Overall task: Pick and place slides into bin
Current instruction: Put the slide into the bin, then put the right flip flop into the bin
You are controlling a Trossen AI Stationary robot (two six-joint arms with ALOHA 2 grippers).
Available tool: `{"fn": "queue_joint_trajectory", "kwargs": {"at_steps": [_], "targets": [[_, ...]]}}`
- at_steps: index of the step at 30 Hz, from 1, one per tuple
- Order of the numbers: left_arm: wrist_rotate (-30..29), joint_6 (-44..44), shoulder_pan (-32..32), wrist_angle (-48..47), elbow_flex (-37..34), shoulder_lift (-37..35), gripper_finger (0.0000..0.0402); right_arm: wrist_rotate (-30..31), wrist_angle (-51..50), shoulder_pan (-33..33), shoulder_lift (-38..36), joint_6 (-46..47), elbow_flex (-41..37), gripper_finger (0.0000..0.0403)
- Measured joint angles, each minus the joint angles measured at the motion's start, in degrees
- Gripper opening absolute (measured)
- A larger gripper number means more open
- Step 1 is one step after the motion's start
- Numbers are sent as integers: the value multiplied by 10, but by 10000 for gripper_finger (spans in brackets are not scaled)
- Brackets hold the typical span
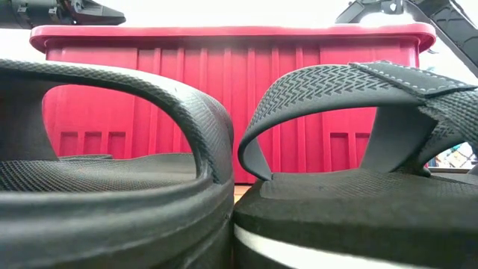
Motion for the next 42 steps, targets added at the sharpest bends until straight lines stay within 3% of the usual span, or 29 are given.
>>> {"fn": "queue_joint_trajectory", "kwargs": {"at_steps": [6,10,14,19,25,31,35,42], "targets": [[0,0,0,0,0,0,24,62,23,13,-29,16,0,163],[1,0,0,1,0,0,24,66,60,13,-76,41,0,159],[3,0,0,1,0,0,24,54,117,13,-152,86,0,116],[44,21,0,45,0,0,24,-4,229,19,-271,160,0,17],[103,139,-3,105,17,0,13,5,311,61,-391,257,-6,3],[84,192,-22,-52,99,-1,1,140,343,188,-484,370,-86,1],[45,215,-37,-160,153,-3,0,236,462,276,-539,451,-203,0],[29,257,-46,-198,180,-47,0,403,670,352,-659,535,-418,0]]}}
